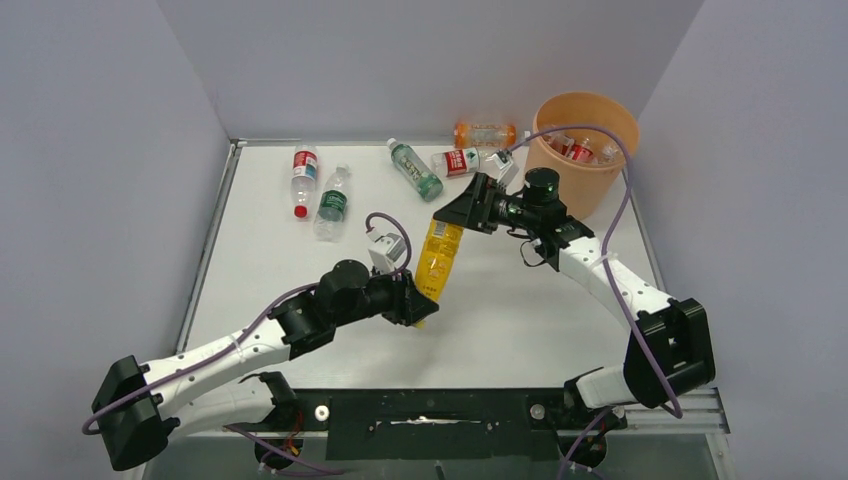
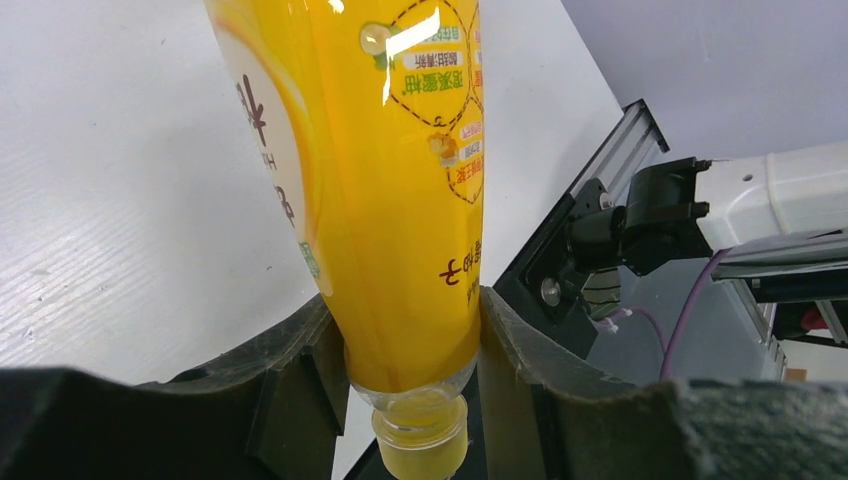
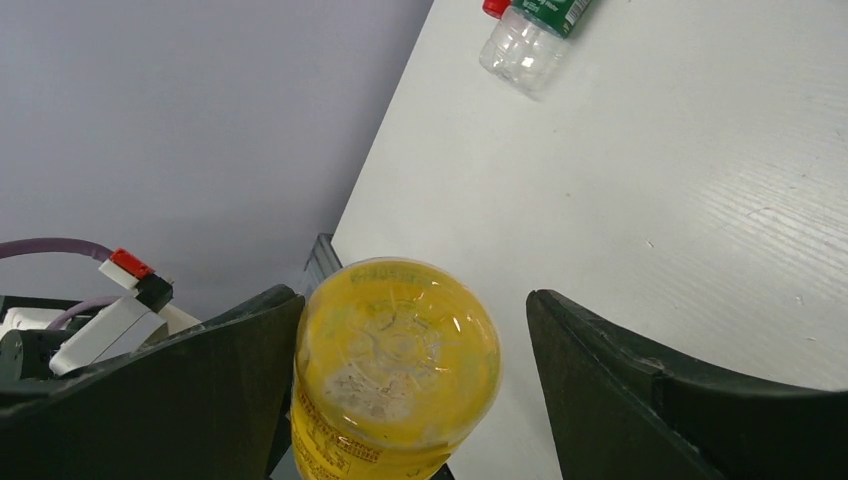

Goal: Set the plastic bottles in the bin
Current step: Pick up the plastic bottle at the center of the board.

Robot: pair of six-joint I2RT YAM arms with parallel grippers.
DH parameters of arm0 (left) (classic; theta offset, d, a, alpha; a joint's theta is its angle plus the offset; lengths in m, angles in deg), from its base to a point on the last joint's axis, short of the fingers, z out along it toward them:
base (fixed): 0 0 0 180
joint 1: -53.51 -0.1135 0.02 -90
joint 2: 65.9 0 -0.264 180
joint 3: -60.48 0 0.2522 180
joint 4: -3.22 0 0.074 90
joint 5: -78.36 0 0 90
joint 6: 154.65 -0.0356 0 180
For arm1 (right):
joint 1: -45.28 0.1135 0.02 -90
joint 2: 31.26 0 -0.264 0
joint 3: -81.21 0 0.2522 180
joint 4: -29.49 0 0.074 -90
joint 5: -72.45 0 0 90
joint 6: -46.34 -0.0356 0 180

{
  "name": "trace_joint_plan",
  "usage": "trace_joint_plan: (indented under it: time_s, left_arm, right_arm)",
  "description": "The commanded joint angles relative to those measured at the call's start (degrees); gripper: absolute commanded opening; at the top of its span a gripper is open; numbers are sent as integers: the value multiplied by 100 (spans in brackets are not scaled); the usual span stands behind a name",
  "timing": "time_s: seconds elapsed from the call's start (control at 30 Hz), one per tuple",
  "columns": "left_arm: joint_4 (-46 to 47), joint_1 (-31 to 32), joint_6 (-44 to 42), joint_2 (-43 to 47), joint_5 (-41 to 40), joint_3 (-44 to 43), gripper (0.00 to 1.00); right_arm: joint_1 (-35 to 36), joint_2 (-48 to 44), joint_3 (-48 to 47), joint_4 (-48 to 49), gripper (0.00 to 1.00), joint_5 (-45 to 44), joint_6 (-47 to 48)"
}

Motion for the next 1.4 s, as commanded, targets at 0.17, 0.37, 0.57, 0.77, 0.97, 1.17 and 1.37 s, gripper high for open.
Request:
trace_joint_plan:
  time_s: [0.17, 0.37, 0.57, 0.77, 0.97, 1.17, 1.37]
  left_arm:
    - [179, 27, -396, -387, -234, -256, 15]
    - [143, 21, -493, -436, -268, -345, 16]
    - [79, 10, -435, -363, -352, -367, 16]
    - [-90, 10, -338, -289, -560, -391, 25]
    - [-805, 10, -428, -298, -762, -871, 55]
    - [-1262, 2, -469, -330, -698, -1306, 78]
    - [-1522, -8, -418, -266, -799, -1524, 80]
  right_arm:
    - [418, 51, -223, 8, 84, -116, -24]
    - [663, 154, -262, -199, 83, -334, 95]
    - [708, 174, -60, 14, 62, -310, 43]
    - [705, 101, -154, -181, 50, -300, 249]
    - [542, -40, -480, -658, 48, -313, 602]
    - [26, -255, -564, -805, 47, -61, 740]
    - [-706, -438, -746, -1223, 47, -18, 1142]
